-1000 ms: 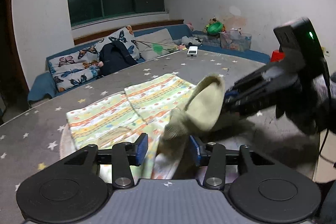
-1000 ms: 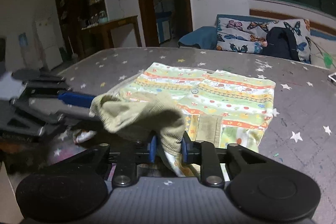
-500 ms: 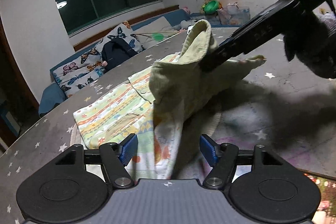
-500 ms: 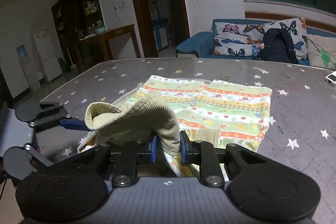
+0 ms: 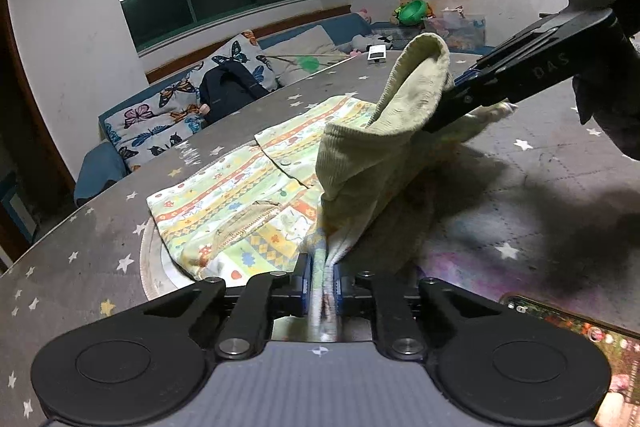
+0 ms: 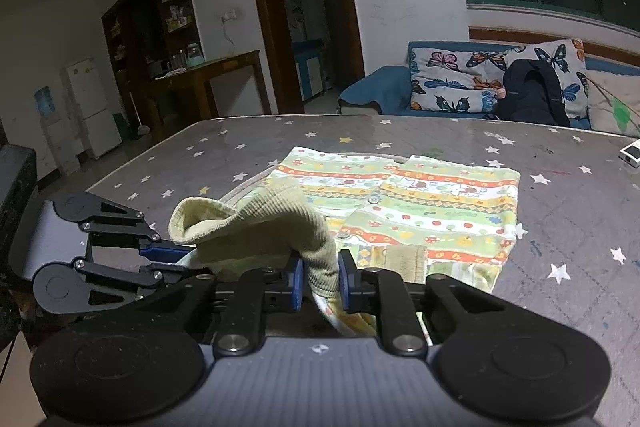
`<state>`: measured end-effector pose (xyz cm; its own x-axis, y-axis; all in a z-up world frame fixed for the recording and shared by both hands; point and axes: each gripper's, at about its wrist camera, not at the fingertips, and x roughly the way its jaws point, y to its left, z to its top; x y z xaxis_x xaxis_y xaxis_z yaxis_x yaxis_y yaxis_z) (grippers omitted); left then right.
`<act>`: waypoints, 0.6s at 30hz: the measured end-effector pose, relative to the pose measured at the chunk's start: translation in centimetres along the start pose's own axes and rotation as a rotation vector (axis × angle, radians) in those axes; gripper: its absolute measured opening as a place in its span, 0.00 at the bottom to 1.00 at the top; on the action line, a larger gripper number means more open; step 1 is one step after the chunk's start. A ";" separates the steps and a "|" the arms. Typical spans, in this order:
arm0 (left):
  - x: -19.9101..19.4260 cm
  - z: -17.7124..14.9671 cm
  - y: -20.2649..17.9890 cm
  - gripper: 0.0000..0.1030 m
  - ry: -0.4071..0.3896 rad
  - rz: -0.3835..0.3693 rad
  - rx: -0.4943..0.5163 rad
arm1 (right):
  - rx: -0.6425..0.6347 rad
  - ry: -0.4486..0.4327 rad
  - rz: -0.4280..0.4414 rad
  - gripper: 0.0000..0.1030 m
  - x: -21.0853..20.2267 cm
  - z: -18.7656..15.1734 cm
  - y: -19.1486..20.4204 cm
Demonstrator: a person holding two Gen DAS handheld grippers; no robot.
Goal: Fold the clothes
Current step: 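Raise the left gripper and fold the garment over toward the right gripper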
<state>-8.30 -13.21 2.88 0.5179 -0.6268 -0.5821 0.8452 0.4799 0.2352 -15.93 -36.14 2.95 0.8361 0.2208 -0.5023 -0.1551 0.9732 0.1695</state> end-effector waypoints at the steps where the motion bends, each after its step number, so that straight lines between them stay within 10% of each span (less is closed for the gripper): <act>1: -0.3 -0.1 0.0 0.11 0.000 -0.005 -0.001 | -0.003 0.000 0.002 0.14 -0.2 -0.1 0.2; 18: -8.0 -0.5 -0.4 0.11 -0.002 -0.126 0.010 | -0.065 0.006 0.061 0.12 -7.2 -0.7 4.2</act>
